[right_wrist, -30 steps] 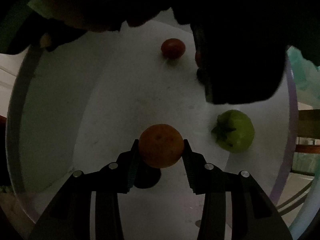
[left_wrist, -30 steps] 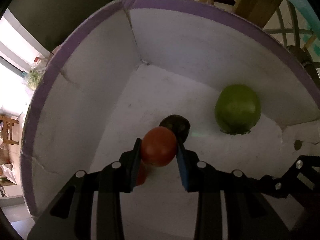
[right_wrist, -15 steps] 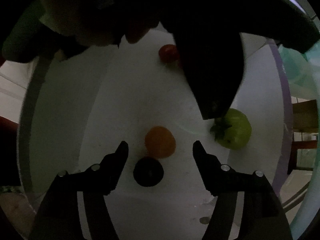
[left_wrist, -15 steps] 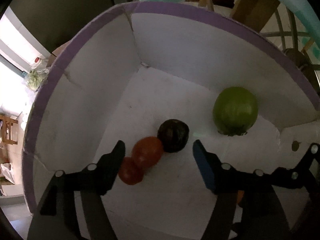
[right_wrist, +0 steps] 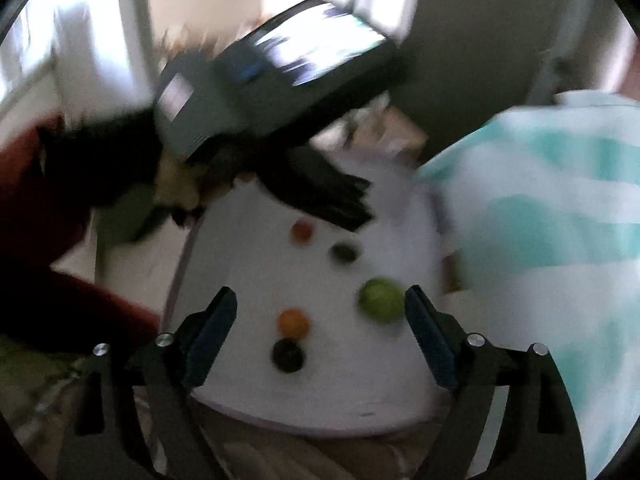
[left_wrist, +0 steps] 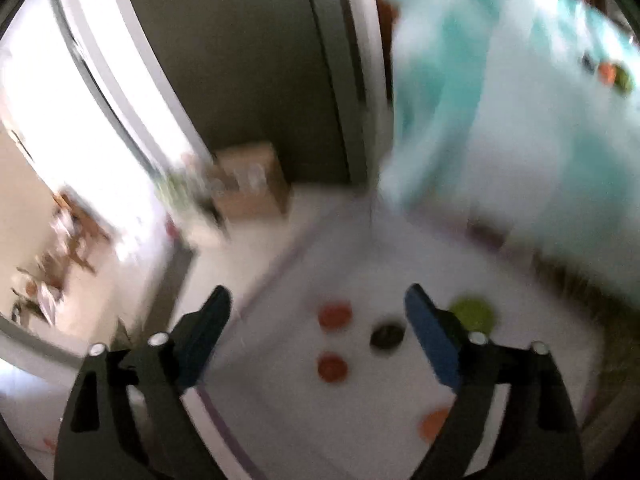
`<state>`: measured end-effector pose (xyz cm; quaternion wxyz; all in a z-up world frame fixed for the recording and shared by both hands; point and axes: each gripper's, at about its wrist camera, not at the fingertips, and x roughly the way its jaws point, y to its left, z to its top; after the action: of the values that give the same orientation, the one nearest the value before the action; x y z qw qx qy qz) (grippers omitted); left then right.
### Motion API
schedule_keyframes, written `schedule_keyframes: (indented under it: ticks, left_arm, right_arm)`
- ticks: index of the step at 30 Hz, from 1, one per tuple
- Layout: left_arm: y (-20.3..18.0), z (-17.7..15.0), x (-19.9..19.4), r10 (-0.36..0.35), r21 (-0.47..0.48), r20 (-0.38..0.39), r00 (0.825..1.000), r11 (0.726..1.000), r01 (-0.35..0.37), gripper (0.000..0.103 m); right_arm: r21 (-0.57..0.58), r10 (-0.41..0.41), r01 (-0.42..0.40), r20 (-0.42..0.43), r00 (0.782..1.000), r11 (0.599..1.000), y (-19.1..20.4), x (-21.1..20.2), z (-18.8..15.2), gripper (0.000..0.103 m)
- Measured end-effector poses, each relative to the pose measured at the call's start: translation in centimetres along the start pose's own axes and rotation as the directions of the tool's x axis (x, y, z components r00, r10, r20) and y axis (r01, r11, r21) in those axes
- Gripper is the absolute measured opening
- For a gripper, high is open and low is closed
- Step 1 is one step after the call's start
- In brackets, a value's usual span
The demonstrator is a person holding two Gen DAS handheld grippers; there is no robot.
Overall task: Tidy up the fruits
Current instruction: 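Move both open tools back over the fruit on the table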
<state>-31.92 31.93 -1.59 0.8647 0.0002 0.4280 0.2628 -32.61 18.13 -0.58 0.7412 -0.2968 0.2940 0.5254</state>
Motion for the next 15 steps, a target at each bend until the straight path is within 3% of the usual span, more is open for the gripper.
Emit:
schedule_keyframes:
  ticks: [2, 3, 6, 9, 11, 15]
  left_arm:
    - [-1.4, 2.5, -3.9, -0.011, 0.016, 0.13, 0.991, 1.0, 0.009, 0.102]
    - [-2.4, 3.7, -6.0, -0.039, 0.03, 0.199, 0.979, 0.999, 0.033, 0.102]
    - [-7.3, 7.1, -9.5, -0.207, 0.096, 0.287, 0.935, 0.978, 0.187, 0.102]
    - [-13.8, 9.6, -10.5, -0.394, 0.158, 0.264, 0.88, 0.918, 0.364, 0.102]
    - [-19.8, 11.5, -10.4, -0.508, 0.206, 0.22, 0.833, 0.858, 0.47, 0.101]
    - [-30.2, 15.8, -6.7, -0.6, 0.238, 0.139, 0.788, 0.792, 0.562, 0.101]
  right_arm:
    - [0.091, -0.07, 0.061, 0.102, 0.992, 0.994, -3.0, -4.6, -1.0, 0.087]
    - [0.126, -0.099, 0.083, 0.126, 0.987, 0.989, -4.6, -6.1, -1.2, 0.087]
    - [0.271, -0.238, 0.189, 0.159, 0.958, 0.944, -9.0, -9.4, -4.1, 0.087]
    - [0.441, -0.358, 0.273, 0.122, 0.926, 0.855, -13.8, -11.9, -7.8, 0.087]
    - [0.564, -0.424, 0.313, 0.073, 0.903, 0.764, -17.9, -13.7, -11.2, 0.087]
    - [0.723, -0.477, 0.329, 0.001, 0.879, 0.608, -25.5, -15.8, -17.0, 0.087]
